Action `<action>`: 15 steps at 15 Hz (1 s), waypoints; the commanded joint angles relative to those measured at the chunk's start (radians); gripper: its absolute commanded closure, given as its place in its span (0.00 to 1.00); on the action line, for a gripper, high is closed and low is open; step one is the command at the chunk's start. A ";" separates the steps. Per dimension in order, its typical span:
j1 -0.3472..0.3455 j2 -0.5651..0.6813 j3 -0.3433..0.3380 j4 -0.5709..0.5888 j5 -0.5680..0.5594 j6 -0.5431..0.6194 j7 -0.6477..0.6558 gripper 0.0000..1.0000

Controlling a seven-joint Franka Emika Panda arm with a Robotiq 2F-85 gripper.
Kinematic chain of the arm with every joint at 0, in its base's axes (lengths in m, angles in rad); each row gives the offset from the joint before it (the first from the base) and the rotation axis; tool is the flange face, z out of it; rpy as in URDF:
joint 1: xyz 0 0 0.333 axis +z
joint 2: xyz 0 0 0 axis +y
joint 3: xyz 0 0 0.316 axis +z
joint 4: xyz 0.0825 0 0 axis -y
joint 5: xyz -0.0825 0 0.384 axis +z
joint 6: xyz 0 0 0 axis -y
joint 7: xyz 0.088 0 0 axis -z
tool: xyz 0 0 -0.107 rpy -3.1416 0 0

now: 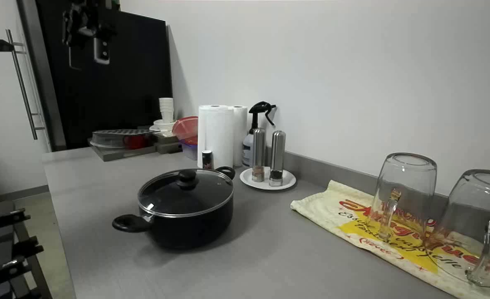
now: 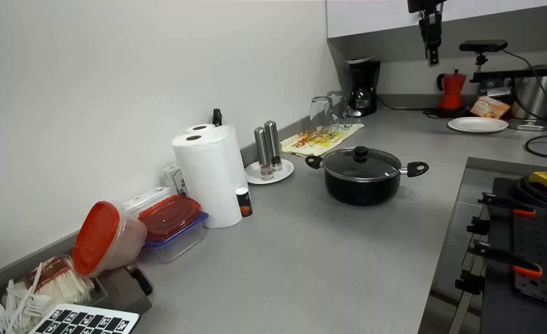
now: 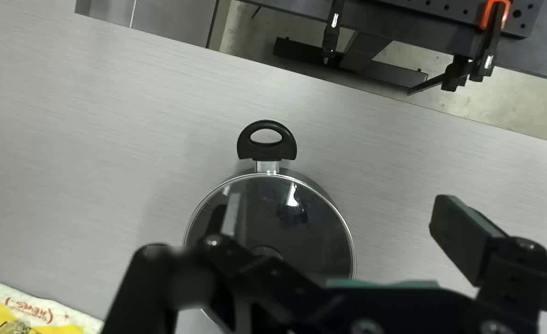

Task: Remove the glass lid from the black pot

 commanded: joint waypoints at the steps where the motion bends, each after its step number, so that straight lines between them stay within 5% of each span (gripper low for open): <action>1: 0.010 0.000 -0.008 0.002 -0.003 -0.003 0.003 0.00; 12: 0.010 0.000 -0.009 0.002 -0.003 -0.003 0.003 0.00; 15: 0.014 0.047 -0.012 0.085 -0.002 -0.007 -0.017 0.00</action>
